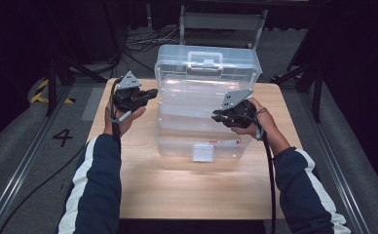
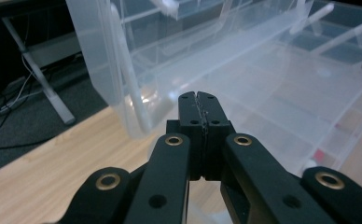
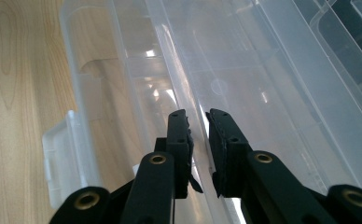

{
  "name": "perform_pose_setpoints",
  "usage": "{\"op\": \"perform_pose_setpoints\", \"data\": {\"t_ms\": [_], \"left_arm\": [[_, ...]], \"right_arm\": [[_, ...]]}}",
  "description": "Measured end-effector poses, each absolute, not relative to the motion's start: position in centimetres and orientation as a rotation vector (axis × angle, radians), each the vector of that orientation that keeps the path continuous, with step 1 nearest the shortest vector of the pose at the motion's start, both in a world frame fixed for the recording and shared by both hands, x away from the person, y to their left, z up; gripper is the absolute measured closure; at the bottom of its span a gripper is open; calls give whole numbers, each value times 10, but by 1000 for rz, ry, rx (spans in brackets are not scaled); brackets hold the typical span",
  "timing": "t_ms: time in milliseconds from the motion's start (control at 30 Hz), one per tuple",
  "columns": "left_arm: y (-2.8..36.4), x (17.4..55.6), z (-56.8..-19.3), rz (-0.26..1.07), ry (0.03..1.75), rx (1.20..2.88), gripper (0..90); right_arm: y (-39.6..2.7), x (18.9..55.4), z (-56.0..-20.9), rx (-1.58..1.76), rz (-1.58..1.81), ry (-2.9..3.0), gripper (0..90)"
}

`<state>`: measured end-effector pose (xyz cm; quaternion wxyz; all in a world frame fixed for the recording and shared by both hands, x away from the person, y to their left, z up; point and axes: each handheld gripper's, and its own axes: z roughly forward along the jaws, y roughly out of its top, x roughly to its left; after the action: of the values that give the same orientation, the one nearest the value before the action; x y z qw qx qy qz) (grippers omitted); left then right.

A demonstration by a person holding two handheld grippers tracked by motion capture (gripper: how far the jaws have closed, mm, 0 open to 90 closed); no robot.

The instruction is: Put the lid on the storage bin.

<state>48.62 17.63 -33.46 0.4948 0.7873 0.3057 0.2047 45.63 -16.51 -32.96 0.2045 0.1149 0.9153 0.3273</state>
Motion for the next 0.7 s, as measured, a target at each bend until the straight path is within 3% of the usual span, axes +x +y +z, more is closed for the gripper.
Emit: {"op": "perform_pose_setpoints", "data": {"t_ms": [700], "left_arm": [[160,502,-308,519,759,1862,900]], "right_arm": [[-167,450,-335,315,918,2537,792]]}}
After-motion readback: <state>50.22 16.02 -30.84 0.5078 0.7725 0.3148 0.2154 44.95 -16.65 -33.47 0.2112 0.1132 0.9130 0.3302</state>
